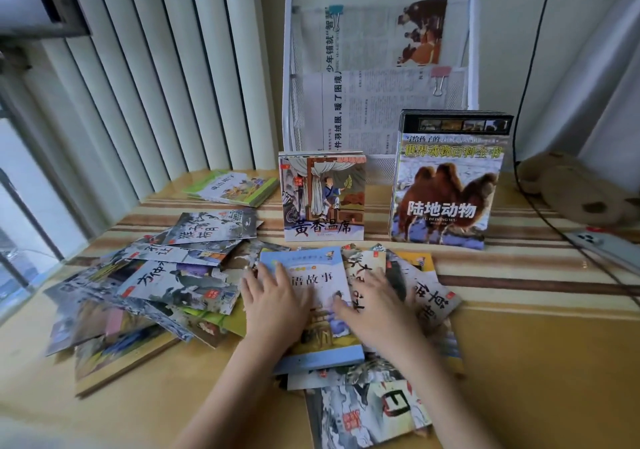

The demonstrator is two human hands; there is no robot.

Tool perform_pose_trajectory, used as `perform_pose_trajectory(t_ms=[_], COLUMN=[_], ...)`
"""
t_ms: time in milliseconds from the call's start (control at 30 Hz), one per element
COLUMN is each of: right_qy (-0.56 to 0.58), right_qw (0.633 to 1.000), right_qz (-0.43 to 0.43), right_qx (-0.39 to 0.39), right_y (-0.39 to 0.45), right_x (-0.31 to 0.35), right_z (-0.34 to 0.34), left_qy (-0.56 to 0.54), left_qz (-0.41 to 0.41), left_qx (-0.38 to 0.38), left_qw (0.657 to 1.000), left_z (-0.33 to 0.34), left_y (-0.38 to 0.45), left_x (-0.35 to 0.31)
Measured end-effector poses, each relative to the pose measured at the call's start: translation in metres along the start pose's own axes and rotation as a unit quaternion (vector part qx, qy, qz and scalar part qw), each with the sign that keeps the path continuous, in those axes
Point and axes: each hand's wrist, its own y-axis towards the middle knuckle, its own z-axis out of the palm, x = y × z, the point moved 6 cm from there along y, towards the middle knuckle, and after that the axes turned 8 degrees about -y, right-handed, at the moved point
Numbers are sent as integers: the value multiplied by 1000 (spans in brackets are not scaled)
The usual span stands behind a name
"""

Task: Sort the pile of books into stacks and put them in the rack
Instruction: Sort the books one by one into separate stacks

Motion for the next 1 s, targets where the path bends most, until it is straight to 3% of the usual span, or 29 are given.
perform_pose_trajectory(t_ms=[100, 167, 233, 333, 367, 400, 467, 567, 700, 767, 933, 1000], right_qy=[-10, 21, 60, 151, 201, 244, 304, 393, 478, 483, 494, 499], right_qw=[1000, 1000, 998, 987, 976, 964, 941, 901, 874, 872, 846, 840], right_qz=[3, 6, 5, -18, -35, -52, -69, -32, -1, -22, -36, -31], right_qx=[17, 14, -3, -59, -77, -94, -131, -183, -90, -71, -198, -211], right_y=[5, 6, 4, 2, 1, 1, 0, 0, 10, 13, 16, 18], right_x=[7, 4, 0, -3, -1, 0, 1, -8, -11, -10, -15, -16], right_z=[15, 14, 10, 8, 7, 4, -4, -14, -17, -22, -40, -42], left_qy=[-111, -280, -460, -650, -684, -693, -678, -710, -713, -699, -629, -585], left_qz=[22, 32, -2, -110, -130, -136, -111, -52, 10, 51, 128, 154], left_qx=[-36, -63, -72, -104, -85, -56, -1, -6, -47, -58, -67, -57], left_qw=[993, 957, 885, 745, 713, 706, 726, 702, 699, 711, 764, 794], left_z=[-9, -25, -37, -43, -41, -41, -37, -40, -58, -68, -69, -58], left_y=[2, 0, -2, 6, 6, 4, -5, -16, -12, -8, 2, 4], left_x=[0, 2, 9, 39, 43, 42, 29, 7, -12, -23, -41, -44])
